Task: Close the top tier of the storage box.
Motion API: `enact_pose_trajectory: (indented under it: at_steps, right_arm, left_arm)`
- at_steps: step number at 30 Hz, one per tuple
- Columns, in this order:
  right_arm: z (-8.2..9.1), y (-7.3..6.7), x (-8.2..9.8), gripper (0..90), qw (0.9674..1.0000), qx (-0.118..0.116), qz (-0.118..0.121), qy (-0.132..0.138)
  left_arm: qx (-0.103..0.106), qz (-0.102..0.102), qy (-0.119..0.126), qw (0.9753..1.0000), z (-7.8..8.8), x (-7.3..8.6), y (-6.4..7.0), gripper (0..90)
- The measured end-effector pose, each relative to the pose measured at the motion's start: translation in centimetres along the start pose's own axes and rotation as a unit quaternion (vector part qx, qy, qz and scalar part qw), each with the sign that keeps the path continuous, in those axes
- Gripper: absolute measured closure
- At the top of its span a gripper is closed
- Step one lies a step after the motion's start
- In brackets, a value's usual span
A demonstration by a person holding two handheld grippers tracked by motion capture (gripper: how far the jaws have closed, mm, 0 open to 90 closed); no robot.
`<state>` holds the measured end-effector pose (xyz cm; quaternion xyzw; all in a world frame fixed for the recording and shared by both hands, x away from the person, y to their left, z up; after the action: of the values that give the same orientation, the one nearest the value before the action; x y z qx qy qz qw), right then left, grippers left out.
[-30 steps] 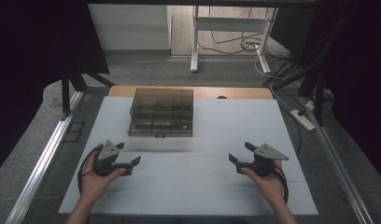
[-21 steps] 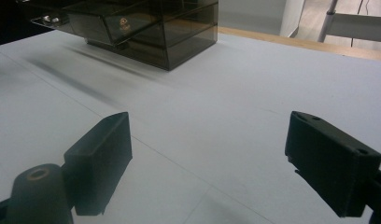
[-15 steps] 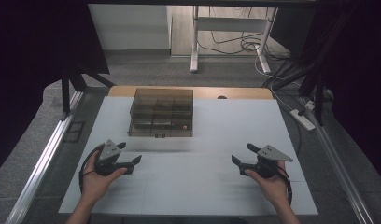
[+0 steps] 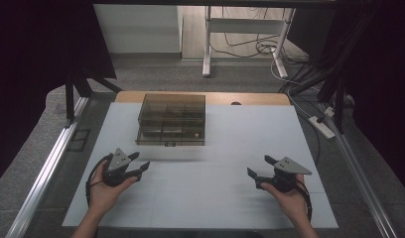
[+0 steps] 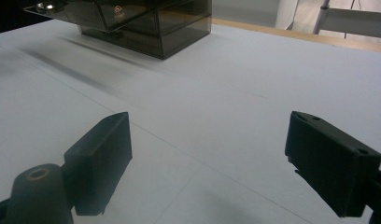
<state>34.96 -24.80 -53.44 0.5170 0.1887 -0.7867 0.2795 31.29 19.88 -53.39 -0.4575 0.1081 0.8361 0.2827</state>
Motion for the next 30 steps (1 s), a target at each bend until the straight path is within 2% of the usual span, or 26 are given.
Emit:
enact_pose_trajectory:
  at_steps: [2,4,7,15,23,30]
  right_arm:
    - [0.0,0.0,0.1,14.3,1.0,-0.001,-0.001,-0.001]
    - [0.0,-0.1,0.2,14.3,1.0,-0.002,-0.001,-0.003]
    - [0.1,-0.2,0.2,14.3,1.0,-0.002,-0.003,-0.001]
    - [0.3,-0.2,0.3,14.3,1.0,0.002,-0.004,0.0]
    - [0.4,-0.4,0.4,14.3,1.0,-0.002,-0.004,-0.002]
    - [0.4,-0.5,0.4,14.3,1.0,-0.003,-0.003,-0.001]
  left_arm:
    - [0.0,-0.004,0.006,1.0,-0.1,-0.3,-0.2,64.9]
    - [-0.004,-0.005,0.004,1.0,-0.3,-0.5,-0.3,73.6]
    - [-0.018,-0.014,0.008,0.9997,-0.6,-0.9,-0.3,88.4]
    - [-0.01,-0.044,0.011,0.9989,-2.1,-2.6,0.5,89.9]
    - [-0.009,-0.051,0.007,0.9986,-3.8,-3.3,0.7,89.9]
    - [-0.009,-0.059,0.008,0.9982,-4.6,-4.1,1.1,90.0]
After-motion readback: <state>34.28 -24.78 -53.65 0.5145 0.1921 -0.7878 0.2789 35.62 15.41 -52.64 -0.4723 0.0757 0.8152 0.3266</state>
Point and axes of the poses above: each handheld gripper's, and its own axes: z roughly backward along the jaws, x roughly out of its underside, y roughly to its right, the point moved 5 cm from there along -z, roughly forward along the jaws, and after that the axes turned 1 degree about -y, right-handed, at the moved point
